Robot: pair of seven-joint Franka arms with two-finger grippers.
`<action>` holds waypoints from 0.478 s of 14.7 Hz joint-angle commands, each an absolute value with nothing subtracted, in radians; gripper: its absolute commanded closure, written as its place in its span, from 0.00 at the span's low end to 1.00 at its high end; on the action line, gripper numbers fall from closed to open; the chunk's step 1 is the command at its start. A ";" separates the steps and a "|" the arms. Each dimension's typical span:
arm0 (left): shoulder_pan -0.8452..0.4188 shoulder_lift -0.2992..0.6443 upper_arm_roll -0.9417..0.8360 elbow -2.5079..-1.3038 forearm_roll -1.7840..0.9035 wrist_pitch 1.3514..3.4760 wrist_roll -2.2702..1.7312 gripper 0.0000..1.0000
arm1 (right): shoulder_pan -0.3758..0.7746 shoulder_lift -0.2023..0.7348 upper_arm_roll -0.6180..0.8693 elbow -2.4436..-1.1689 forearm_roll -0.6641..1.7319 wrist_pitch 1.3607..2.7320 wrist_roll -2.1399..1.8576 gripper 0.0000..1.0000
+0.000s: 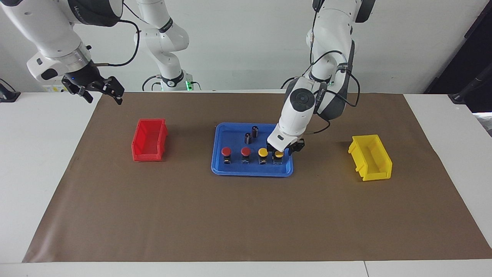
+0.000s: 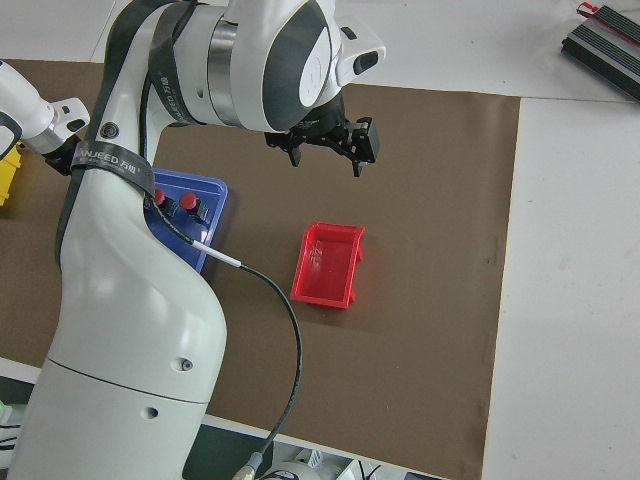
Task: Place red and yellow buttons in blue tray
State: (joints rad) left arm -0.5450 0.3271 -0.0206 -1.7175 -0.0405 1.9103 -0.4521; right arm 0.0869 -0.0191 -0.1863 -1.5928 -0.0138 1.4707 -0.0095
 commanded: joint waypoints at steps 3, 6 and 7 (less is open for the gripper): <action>-0.468 0.210 0.015 -1.674 -0.003 1.721 -0.404 0.00 | 0.086 -0.031 -0.183 -1.605 -0.018 1.470 -0.025 0.00; -0.411 0.125 0.041 -1.674 0.023 1.631 -0.293 0.00 | 0.086 -0.031 -0.184 -1.603 -0.020 1.470 -0.025 0.00; -0.372 0.091 0.047 -1.672 0.026 1.620 -0.208 0.00 | 0.087 -0.031 -0.184 -1.605 -0.018 1.470 -0.025 0.00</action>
State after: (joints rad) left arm -0.4194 0.1622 0.0373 -1.6586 -0.0017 1.6589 -0.3119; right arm 0.0869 -0.0191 -0.1862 -1.5928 -0.0138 1.4707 -0.0095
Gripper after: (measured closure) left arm 0.000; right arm 0.000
